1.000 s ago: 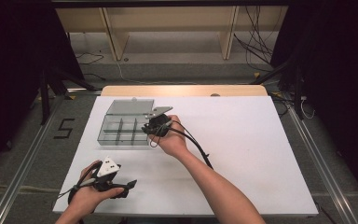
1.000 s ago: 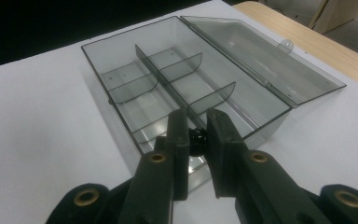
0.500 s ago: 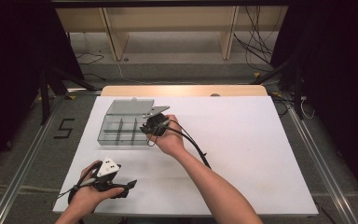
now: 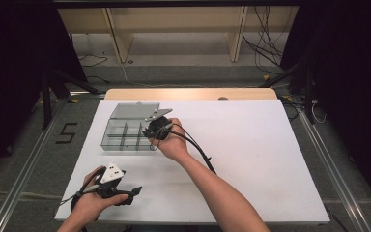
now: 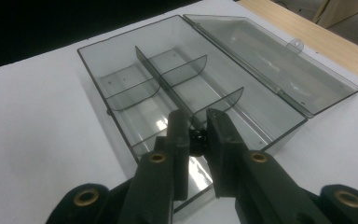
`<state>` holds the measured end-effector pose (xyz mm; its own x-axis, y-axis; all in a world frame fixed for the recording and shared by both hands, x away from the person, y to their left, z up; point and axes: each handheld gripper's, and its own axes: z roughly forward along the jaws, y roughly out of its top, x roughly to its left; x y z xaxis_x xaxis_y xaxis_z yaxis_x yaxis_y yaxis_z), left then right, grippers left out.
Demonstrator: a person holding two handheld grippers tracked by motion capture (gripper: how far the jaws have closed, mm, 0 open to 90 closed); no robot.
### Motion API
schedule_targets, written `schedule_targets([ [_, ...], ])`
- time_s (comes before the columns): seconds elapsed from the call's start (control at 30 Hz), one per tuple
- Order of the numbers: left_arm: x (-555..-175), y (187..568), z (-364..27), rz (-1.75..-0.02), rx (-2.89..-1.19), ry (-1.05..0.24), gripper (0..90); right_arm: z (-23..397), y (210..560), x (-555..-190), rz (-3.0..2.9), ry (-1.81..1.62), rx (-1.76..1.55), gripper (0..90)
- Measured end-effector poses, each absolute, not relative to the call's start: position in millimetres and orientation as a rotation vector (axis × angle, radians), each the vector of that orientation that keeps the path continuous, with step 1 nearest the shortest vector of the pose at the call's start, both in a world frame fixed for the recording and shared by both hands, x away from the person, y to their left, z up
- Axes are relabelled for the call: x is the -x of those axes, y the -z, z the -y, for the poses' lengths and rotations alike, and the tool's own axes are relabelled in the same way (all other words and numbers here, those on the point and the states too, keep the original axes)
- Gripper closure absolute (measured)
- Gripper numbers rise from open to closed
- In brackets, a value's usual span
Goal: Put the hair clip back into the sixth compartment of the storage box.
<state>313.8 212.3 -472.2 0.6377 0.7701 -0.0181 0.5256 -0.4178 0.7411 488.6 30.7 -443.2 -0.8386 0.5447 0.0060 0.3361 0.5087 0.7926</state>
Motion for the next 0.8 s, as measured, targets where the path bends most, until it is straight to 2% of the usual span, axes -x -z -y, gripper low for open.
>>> schedule_targets([
  [0.8,-314,472,-212,-1.003,-2.120,-0.419,17.6,-46,447,-493,-2.553,-1.188,-0.750,80.4],
])
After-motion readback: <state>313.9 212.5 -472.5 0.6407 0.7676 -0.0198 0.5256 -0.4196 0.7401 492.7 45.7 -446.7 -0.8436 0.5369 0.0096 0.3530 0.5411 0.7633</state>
